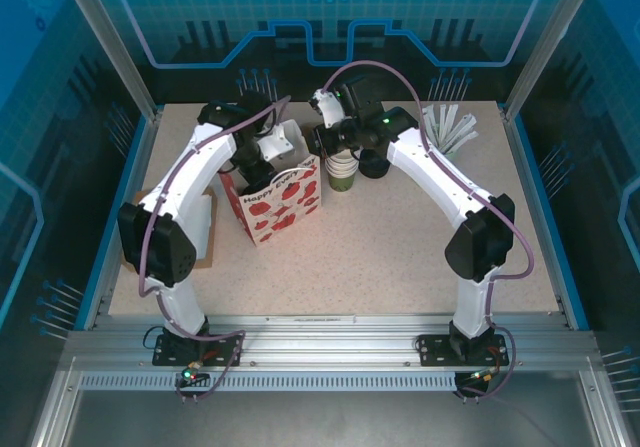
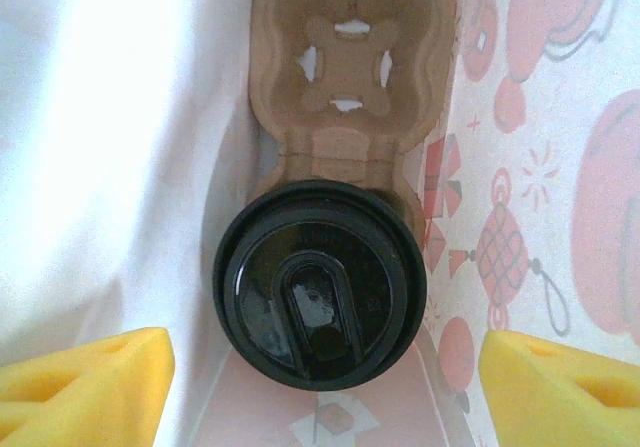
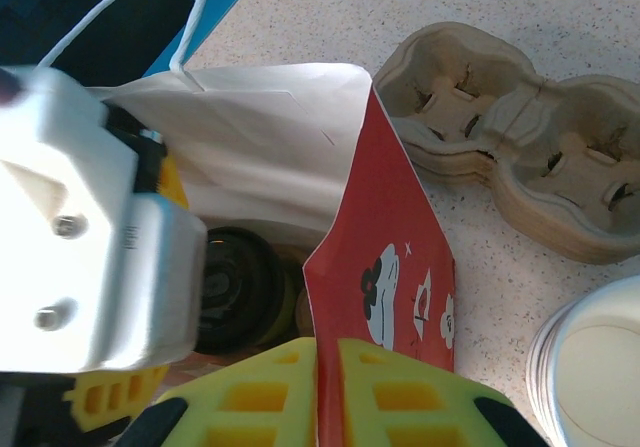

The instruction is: Pack the takeout coffee

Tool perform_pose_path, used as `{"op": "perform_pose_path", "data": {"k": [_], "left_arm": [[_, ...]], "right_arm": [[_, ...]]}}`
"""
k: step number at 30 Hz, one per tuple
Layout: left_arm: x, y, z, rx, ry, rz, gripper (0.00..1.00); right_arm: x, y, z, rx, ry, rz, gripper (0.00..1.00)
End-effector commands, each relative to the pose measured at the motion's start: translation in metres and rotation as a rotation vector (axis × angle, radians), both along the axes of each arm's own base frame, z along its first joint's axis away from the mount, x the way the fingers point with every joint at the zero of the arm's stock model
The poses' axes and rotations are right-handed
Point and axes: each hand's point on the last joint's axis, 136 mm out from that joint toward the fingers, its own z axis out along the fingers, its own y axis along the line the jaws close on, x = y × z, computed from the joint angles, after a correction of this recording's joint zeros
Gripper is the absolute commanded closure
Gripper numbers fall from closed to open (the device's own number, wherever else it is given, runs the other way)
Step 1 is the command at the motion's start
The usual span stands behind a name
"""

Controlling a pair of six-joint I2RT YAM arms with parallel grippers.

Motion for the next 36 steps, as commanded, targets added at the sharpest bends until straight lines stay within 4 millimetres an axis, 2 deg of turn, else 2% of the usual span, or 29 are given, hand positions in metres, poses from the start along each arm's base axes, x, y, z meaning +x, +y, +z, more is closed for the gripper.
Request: {"op": "perform_pose_path", "data": {"k": [1, 13, 23, 28, 36], "left_arm": [[-0.005, -0.007, 0.030, -0.056, -0.057, -0.021, 0.19], [-0.009, -0.008, 0.074, -0.125, -0.182, -0.018, 0.17], [-0.012, -0.016, 0.131, -0.295, -0.368, 0.029, 0.16], [-0.010, -0.017, 0.157, -0.391, -0.461, 0.121, 0.16], [-0.014, -0.014, 0.187, -0.547, -0.575, 0.262, 0.18]], "right_arm": [[-0.004, 0.007, 0.000, -0.010, 0.002, 0.024, 0.86], [-0.003, 0.007, 0.003, -0.008, -0.001, 0.023, 0.86], [0.000, 0.008, 0.004, 0.003, -0.001, 0.005, 0.85], [0.004, 0.009, 0.011, 0.017, -0.013, -0.012, 0.77], [0.007, 0.008, 0.026, 0.032, -0.043, -0.041, 0.54]]}}
